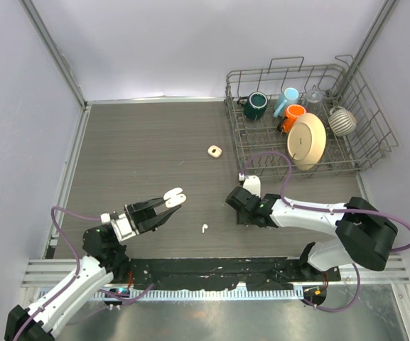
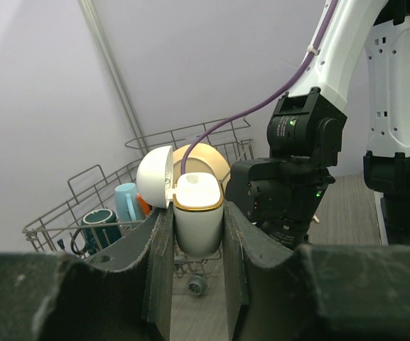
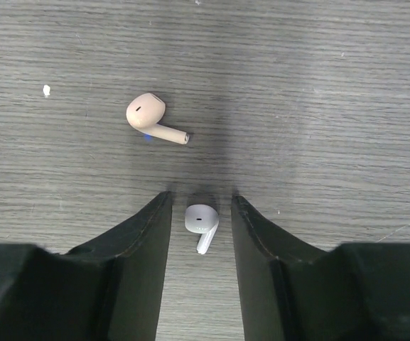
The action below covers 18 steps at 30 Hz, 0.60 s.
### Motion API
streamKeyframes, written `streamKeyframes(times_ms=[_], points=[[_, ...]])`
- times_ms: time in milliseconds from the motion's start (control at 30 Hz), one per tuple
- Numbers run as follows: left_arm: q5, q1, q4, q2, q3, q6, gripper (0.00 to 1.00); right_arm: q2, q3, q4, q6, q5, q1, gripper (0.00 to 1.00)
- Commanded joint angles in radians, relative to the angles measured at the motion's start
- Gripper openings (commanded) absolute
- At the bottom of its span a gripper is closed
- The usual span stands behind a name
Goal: Insert the wireless bluetooth earbuds into the charging case
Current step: Pick up the earbud from the center of the board.
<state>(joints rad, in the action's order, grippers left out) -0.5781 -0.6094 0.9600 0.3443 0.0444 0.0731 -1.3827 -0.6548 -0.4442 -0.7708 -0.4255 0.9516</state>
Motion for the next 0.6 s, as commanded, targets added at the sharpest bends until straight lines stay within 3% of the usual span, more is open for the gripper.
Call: streamKeyframes(times_ms=[0,567], points=[[0.003,-0.004,0.009,-0.016,-0.020,-0.010,0.00,0.025,-0.008,0.002,-0.004,-0.015,-0.001,0.46],[0.001,-0.004,0.008,-0.019,-0.020,-0.009,0.00,0.019,0.000,0.010,0.016,-0.004,-0.001,0.33]])
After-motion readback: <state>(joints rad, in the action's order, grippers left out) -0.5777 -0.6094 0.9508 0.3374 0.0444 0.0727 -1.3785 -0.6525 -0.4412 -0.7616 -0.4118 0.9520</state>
